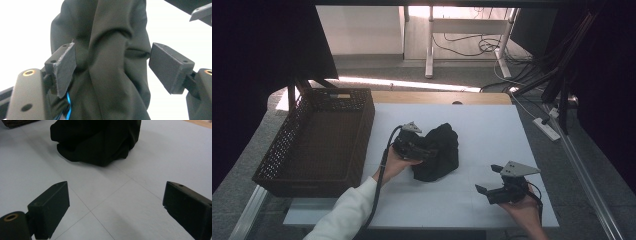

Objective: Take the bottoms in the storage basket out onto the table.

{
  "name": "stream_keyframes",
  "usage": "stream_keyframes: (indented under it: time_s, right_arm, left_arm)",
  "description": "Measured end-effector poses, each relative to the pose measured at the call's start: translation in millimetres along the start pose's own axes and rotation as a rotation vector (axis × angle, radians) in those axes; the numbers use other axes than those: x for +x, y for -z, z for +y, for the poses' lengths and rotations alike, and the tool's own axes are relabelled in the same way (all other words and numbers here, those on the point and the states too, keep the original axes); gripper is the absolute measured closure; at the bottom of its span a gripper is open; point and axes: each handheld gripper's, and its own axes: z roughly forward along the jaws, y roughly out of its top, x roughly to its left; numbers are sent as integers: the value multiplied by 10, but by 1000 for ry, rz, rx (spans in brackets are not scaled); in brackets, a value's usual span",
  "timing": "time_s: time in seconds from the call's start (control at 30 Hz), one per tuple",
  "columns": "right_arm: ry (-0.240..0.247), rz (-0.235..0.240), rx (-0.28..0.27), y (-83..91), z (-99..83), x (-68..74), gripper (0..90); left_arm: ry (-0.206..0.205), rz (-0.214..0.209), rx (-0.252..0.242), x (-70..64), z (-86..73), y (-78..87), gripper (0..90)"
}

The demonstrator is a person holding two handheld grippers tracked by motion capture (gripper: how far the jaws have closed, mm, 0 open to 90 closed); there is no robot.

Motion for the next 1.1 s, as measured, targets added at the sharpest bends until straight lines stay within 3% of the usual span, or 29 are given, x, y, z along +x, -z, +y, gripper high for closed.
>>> stream_keyframes:
  time_s: [0.47, 0.7, 0.9, 1.1]
  right_arm:
    - [3, 7, -5, -2, 9, 12, 72]
    - [1, 6, -7, -3, 9, 12, 72]
    - [3, 6, -8, -8, 13, 8, 72]
    - [6, 6, -10, -15, 16, 5, 72]
  left_arm:
    - [-7, 62, -81, -258, -184, 900, 204]
    - [33, 121, -159, -275, -435, 1309, 204]
    - [30, 169, -164, -301, -671, 1597, 204]
    - [48, 205, -155, -272, -926, 1769, 202]
